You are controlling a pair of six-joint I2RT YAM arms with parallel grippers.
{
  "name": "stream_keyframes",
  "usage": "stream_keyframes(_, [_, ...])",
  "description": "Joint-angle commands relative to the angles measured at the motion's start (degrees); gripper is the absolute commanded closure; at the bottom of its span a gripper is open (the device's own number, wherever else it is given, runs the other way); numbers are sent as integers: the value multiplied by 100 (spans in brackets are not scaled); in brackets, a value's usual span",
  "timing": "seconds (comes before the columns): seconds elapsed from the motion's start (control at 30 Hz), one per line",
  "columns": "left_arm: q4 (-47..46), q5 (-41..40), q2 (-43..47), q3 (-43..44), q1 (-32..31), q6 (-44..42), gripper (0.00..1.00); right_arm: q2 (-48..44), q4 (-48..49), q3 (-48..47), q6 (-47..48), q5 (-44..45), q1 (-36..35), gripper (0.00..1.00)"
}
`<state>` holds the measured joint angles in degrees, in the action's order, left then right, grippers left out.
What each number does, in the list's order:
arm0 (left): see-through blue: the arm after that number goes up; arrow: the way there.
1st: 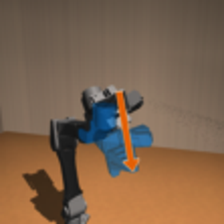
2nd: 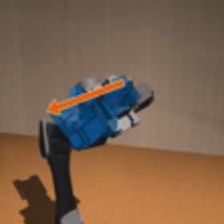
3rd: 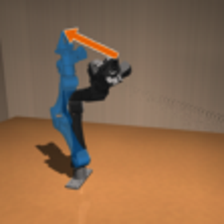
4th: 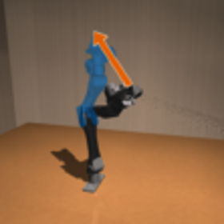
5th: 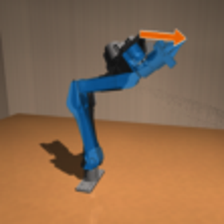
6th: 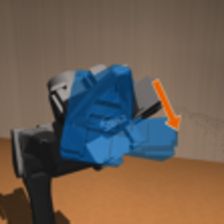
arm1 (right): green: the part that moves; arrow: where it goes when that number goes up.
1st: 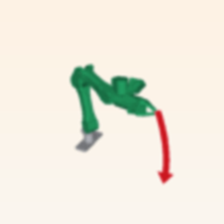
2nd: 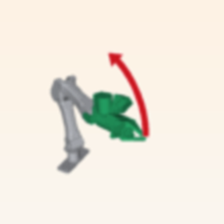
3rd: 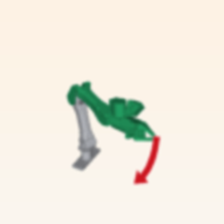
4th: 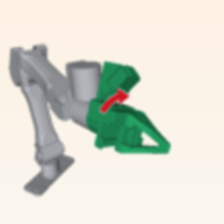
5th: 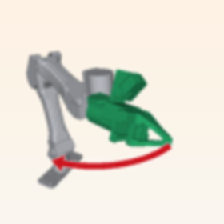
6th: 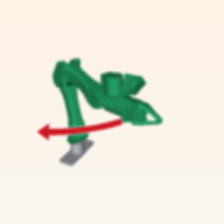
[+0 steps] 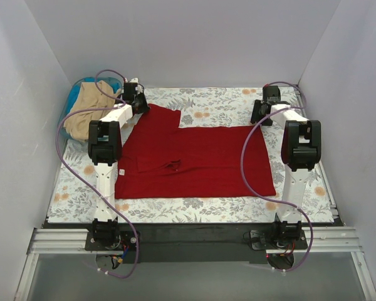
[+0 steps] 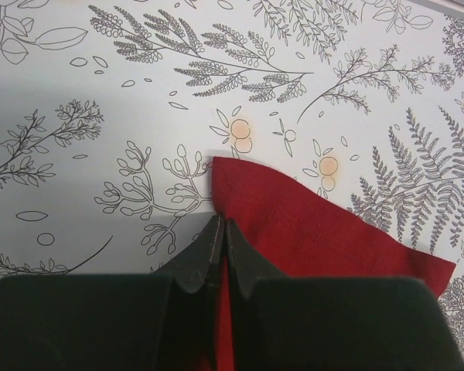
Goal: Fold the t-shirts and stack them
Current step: Fold the tshirt
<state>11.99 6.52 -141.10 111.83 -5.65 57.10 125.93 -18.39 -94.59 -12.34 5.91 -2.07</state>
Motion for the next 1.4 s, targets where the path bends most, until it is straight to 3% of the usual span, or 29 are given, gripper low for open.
stream_keyframes(0.0, [23, 24, 539, -100, -15, -32, 100, -253, -358, 186, -128, 164, -136, 45])
stream_keyframes(0.6, [23, 86, 662, -109, -24, -6, 100, -315, -710, 204, -269, 560, -154, 62])
stream_keyframes(0.83, [-12, 95, 759, -48, -24, 29, 100, -271, -718, 81, -260, 455, -163, 97])
stream_keyframes(0.87, [-38, 103, 768, -21, -24, 29, 100, -279, -727, 63, -260, 463, -163, 99])
stream_keyframes(1.2, [-214, 51, 1514, -73, -24, 99, 100, -402, -736, 37, -216, 534, -154, 99])
stream_keyframes(1.37, [-390, -98, 2015, -618, -24, 108, 100, -543, -736, 63, -164, 613, -154, 99])
